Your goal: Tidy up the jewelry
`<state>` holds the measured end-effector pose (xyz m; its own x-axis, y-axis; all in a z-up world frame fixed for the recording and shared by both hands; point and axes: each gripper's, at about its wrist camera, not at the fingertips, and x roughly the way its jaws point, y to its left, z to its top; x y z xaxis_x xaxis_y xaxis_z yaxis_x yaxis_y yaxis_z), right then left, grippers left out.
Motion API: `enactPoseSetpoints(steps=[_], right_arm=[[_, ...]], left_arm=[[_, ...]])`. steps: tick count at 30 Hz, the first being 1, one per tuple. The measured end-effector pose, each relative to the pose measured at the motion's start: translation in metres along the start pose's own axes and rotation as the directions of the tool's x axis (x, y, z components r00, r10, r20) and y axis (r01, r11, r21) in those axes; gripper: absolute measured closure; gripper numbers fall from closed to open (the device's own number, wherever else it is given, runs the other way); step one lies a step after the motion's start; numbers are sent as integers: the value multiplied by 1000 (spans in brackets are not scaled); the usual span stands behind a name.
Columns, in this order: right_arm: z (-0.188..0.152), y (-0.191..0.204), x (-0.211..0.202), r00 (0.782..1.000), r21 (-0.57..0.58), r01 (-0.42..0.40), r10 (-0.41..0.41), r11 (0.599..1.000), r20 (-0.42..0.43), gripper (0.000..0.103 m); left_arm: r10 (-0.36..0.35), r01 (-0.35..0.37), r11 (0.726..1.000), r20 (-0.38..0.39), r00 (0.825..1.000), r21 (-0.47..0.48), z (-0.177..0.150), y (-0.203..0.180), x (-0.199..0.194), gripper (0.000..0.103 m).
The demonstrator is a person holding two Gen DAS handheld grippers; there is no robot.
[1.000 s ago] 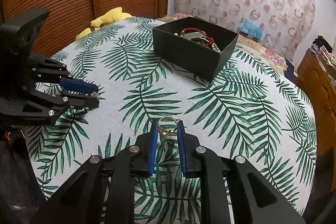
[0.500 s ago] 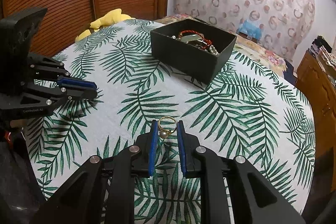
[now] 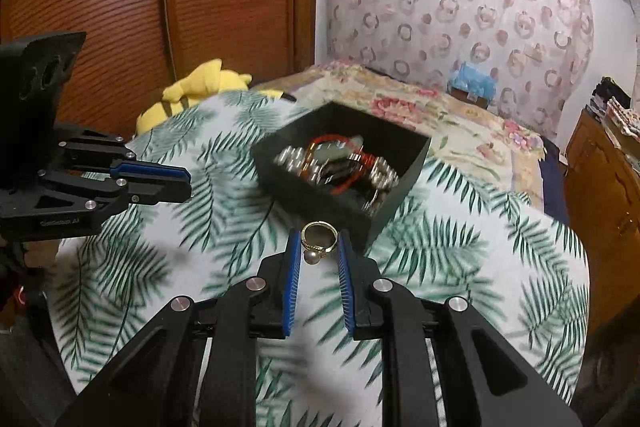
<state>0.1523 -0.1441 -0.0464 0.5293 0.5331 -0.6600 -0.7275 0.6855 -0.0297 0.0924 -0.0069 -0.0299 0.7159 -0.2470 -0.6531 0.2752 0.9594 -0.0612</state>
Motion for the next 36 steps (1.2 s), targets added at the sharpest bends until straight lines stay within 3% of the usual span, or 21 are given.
enactPoseSetpoints(steps=[13, 16, 31, 33, 35, 36], right_arm=[[40, -34, 41, 1000, 27, -2, 1, 1000, 26, 82], [40, -38, 46, 1000, 32, 8, -9, 999, 28, 72], [24, -44, 34, 999, 79, 20, -23, 997, 42, 72], [21, -45, 30, 998, 89, 35, -39, 995, 44, 72], [17, -46, 25, 997, 105, 51, -57, 993, 48, 72], [16, -45, 24, 997, 109, 55, -61, 992, 49, 72]], left_arm=[[17, -17, 1000, 21, 1000, 6, 57, 15, 35, 96], [24, -24, 1000, 14, 1000, 6, 66, 19, 46, 96], [78, -79, 996, -14, 997, -32, 87, 32, 85, 94], [78, -79, 996, -17, 997, -38, 85, 31, 83, 89], [90, -90, 995, -7, 996, -39, 82, 29, 78, 65], [92, -92, 995, -2, 996, -39, 80, 28, 75, 63]])
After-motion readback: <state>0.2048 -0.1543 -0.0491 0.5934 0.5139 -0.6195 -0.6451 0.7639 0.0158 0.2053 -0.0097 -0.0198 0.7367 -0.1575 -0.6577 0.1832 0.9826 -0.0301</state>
